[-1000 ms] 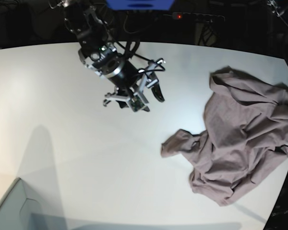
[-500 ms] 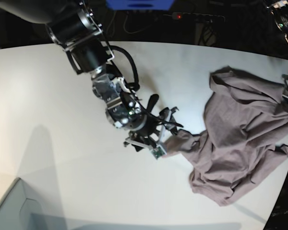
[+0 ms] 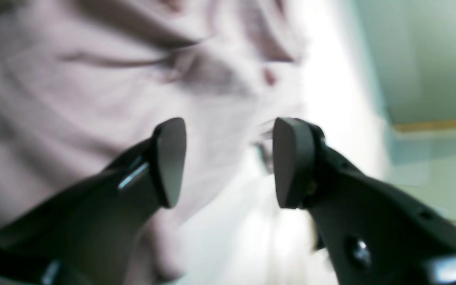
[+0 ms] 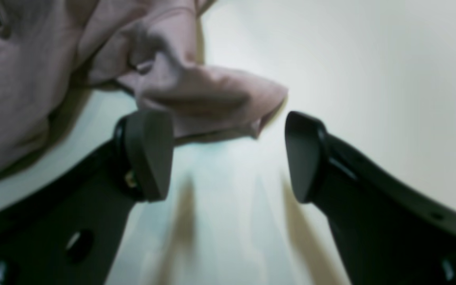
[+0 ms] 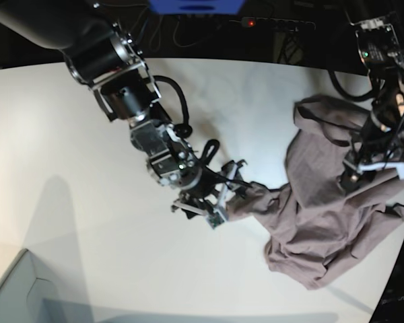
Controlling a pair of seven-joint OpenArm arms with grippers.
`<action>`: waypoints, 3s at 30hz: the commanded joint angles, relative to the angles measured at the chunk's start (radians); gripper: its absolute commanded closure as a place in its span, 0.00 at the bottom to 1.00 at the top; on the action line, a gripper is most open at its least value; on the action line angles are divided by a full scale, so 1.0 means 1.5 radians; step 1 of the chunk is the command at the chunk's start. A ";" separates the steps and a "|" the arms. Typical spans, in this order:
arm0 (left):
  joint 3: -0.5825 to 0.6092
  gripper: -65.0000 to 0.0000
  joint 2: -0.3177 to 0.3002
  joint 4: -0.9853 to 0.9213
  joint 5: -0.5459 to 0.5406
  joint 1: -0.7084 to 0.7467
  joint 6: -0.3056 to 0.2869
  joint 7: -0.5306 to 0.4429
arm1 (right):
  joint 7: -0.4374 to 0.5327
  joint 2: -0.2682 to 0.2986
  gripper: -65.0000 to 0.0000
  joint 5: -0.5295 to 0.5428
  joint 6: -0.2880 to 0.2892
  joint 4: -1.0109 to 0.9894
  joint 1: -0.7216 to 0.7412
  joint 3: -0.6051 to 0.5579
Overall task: Layout the t-shirt on the table in an organized manner, then fold the t-shirt properly
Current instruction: 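Move the left gripper to the shirt's bunched end and grasp it, then drag the grasped shirt across the table with the left gripper, spreading it, then release the shirt and raise both grippers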
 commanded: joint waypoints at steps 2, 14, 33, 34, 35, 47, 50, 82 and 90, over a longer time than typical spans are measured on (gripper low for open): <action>0.036 0.48 0.003 0.007 0.037 -0.057 -0.006 -0.012 | 0.004 0.032 0.32 0.002 0.004 0.033 -0.022 0.001; 0.115 0.48 0.112 -0.406 0.347 -0.392 -0.006 -0.049 | 0.005 0.136 0.32 0.001 0.004 0.228 -0.219 0.114; 0.210 0.48 0.198 -0.886 0.499 -0.492 -0.010 -0.255 | 0.006 0.135 0.32 0.000 0.004 0.365 -0.270 0.364; 0.236 0.48 0.211 -0.886 0.499 -0.480 -0.010 -0.256 | 0.006 0.135 0.32 0.000 0.004 0.371 -0.270 0.386; 0.262 0.48 0.213 -0.885 0.499 -0.469 -0.010 -0.255 | 0.006 0.135 0.32 0.000 0.004 0.376 -0.267 0.406; 0.677 0.48 0.213 -0.815 0.154 -0.393 -0.011 -0.253 | 0.009 0.137 0.32 0.000 0.005 0.431 -0.265 0.559; 0.838 0.48 0.213 -0.737 0.074 -0.374 -0.010 -0.236 | 0.009 0.146 0.32 0.000 0.005 0.431 -0.269 0.560; 0.666 0.48 -0.117 -0.003 0.026 0.011 -0.006 -0.193 | 0.009 0.145 0.32 0.001 0.008 0.431 -0.333 0.584; 0.665 0.48 -0.161 0.040 0.028 0.117 -0.005 -0.197 | 0.009 0.127 0.32 0.001 0.008 0.430 -0.347 0.583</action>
